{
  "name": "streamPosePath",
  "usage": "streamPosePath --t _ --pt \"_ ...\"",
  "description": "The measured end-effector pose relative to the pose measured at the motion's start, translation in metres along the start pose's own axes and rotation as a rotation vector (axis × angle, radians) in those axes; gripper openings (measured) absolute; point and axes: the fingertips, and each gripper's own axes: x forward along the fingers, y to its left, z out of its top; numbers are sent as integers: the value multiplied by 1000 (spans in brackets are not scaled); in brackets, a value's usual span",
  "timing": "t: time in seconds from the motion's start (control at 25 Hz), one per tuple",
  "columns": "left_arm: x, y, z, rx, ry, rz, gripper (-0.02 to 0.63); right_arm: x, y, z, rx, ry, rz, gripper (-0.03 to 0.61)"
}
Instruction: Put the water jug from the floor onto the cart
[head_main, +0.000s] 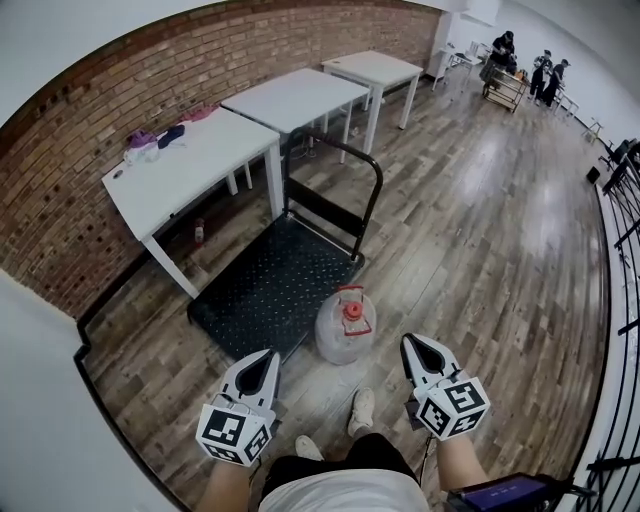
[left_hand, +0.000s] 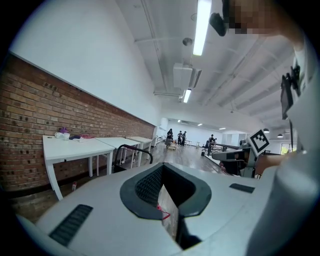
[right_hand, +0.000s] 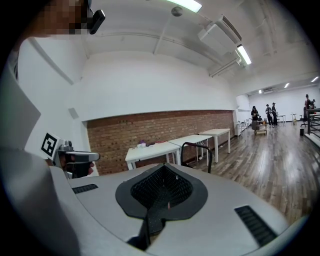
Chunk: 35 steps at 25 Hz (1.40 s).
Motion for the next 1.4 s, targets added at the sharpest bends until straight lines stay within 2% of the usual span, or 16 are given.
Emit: streamPosePath --t 0.28,0.56,0.76,1.04,1.4 --pt "49 14 7 -2 13 58 -2 52 -36 9 2 -6 74 2" --pt "132 10 12 7 33 112 -2 105 -109 7 -2 16 125 2" --pt "169 10 16 -4 48 160 -2 134 -146 4 16 64 162 2" --pt "183 36 13 -35 66 172 -2 164 -143 -3 12 117 172 2" --pt "191 62 -28 -48 141 143 -2 201 -141 -55 30 211 138 2"
